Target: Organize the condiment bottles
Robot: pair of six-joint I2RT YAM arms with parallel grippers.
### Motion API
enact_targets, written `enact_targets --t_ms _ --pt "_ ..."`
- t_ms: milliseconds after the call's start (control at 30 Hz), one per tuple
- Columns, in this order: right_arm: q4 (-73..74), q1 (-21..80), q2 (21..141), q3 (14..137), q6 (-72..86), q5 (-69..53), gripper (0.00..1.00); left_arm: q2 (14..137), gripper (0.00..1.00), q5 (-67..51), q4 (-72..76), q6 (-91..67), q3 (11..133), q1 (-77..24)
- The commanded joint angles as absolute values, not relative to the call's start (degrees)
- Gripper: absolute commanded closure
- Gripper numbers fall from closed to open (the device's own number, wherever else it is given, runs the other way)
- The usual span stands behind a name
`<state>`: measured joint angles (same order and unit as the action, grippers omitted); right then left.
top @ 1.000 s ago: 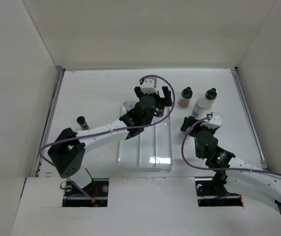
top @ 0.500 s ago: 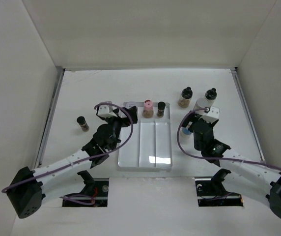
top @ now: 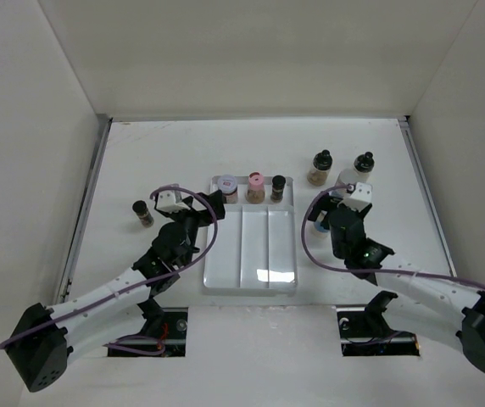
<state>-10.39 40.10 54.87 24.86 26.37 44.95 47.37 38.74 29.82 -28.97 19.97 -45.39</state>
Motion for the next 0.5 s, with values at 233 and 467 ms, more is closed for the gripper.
enact_targets --t_ms 233,467 --pt "-11.77 40.38 55.56 28.04 25.58 45.78 0.40 45.53 0.06 38.67 31.82 -29.62 18.37 -43.46" --pt "-12.92 48.19 49.65 30.75 20.66 46.14 0.48 46.84 0.06 38.58 32.34 -29.62 18.02 -42.67"
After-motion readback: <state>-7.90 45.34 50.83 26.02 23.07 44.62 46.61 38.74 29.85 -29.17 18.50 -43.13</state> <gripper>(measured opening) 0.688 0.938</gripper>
